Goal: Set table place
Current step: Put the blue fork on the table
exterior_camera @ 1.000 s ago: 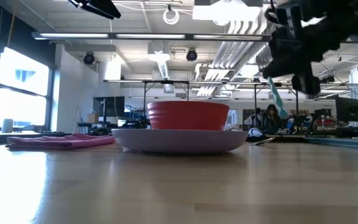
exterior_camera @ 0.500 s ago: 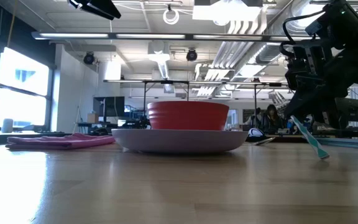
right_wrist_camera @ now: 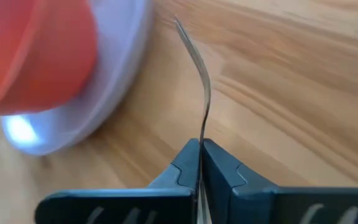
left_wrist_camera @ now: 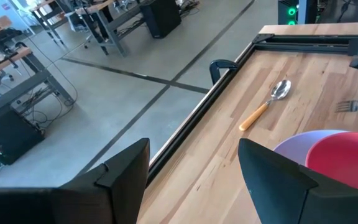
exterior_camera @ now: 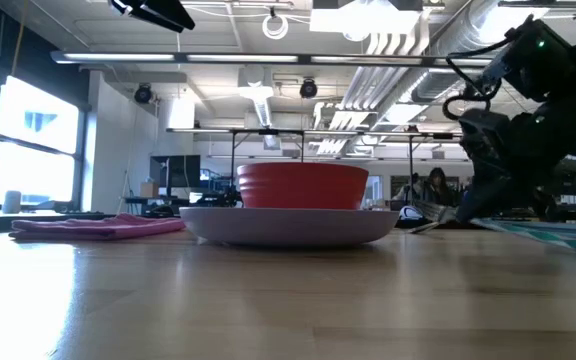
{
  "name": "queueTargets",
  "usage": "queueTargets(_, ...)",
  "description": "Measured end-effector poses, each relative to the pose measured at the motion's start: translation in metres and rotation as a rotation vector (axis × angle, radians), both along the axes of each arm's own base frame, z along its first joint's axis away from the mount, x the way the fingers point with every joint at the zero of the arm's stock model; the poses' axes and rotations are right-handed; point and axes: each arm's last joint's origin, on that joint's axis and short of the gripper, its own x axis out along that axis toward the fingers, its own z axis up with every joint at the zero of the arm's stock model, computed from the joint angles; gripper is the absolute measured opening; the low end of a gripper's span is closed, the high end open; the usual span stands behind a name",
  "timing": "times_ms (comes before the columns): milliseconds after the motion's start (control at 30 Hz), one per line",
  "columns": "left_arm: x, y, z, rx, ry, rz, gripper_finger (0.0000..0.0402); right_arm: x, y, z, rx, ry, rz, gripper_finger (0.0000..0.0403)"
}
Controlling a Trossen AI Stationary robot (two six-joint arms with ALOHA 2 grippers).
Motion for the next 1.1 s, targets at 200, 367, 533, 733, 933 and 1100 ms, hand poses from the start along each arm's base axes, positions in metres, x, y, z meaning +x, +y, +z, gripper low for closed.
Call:
queueTargets(200, 0.000, 0.000, 0.000, -0.003, 0.000, -0.006, 0.0237, 0.003, -0.001, -0.009, 0.014, 0.032, -0.081, 0.0000)
queueTargets(367, 0.000, 0.000, 0.000, -0.004, 0.004, -0.006, 0.0237, 0.003, -0.004, -0.012, 0.001, 0.029, -0.202, 0.0000)
queueTargets(533, -0.001, 0.000, -0.001, -0.004, 0.014, -0.006, 0.0237, 0.003, -0.005, -0.015, 0.029, 0.024, -0.272, 0.0000)
queueTargets(733, -0.001, 0.000, -0.001, -0.004, 0.016, -0.006, 0.0237, 0.004, -0.006, -0.016, 0.060, -0.015, -0.409, 0.0000)
queueTargets(933, -0.001, 0.000, -0.001, -0.005, 0.016, -0.006, 0.0237, 0.006, -0.008, -0.013, 0.084, -0.065, -0.506, 0.0000)
queueTargets(1100, -0.001, 0.000, -0.001, -0.004, 0.017, -0.006, 0.0237, 0.009, -0.008, -0.009, 0.081, -0.091, -0.540, 0.0000)
